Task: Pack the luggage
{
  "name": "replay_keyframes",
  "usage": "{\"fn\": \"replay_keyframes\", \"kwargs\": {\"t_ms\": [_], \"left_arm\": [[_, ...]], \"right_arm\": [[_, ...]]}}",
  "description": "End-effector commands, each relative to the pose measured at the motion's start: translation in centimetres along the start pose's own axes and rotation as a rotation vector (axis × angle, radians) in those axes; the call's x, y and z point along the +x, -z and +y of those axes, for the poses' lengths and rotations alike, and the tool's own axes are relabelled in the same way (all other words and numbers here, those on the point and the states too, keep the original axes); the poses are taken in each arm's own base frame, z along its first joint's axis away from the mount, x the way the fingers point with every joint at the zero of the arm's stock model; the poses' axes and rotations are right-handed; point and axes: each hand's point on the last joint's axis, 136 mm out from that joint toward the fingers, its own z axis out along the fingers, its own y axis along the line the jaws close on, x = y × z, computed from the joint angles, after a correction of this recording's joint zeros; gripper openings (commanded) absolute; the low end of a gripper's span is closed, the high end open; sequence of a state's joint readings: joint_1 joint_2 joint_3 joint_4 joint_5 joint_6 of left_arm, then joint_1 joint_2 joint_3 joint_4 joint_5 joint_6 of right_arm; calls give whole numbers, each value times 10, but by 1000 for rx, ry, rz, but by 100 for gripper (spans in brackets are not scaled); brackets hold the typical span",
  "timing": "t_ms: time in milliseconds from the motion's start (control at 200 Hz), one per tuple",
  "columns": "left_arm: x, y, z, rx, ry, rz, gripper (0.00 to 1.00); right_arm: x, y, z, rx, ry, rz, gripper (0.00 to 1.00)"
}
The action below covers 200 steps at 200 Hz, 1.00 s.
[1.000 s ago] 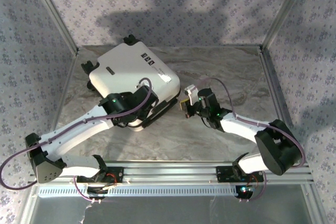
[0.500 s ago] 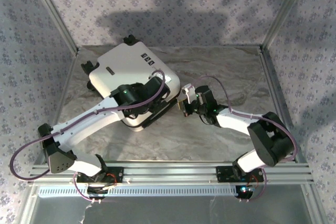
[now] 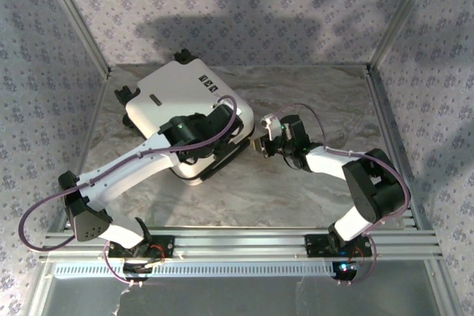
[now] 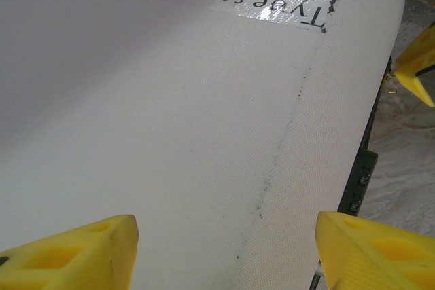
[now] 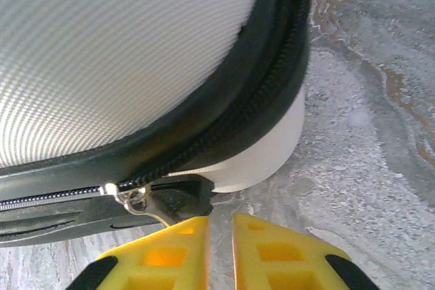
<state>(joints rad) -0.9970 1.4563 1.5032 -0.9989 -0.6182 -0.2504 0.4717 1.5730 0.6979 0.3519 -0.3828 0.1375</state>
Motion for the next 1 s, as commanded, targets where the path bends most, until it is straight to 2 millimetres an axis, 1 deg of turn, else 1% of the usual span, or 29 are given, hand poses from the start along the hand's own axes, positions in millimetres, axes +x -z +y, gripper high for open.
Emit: {"fn": "replay_keyframes", "kwargs": {"t_ms": [0, 50, 165, 310, 415, 585, 755, 994], "left_arm": [[-10, 7, 4, -17, -10, -25, 69], [-10, 7, 4, -16, -10, -26, 69], [-11, 6, 3, -15, -13, -26, 69], [-11, 5, 2, -17, -16, -22, 69], [-11, 6, 3, -18, -16, -22, 69], [-11, 7, 4, -19, -13, -26, 69], [-11, 7, 4, -18, -14, -24, 69], [-12, 8, 5, -21, -17, -26, 69]], "right_arm": [[-7, 12, 3, -21, -4, -40, 21], [-7, 15, 4, -22, -2, -46, 22], [-6, 19, 10, -58, 15, -56, 27], [-5, 20, 23, -127, 44, -63, 36], [-4, 16, 25, -150, 50, -50, 41], [-4, 10, 28, -175, 55, -42, 42], [-2, 2, 26, -176, 57, -25, 42], [-6, -8, 23, -177, 57, -26, 42]]}}
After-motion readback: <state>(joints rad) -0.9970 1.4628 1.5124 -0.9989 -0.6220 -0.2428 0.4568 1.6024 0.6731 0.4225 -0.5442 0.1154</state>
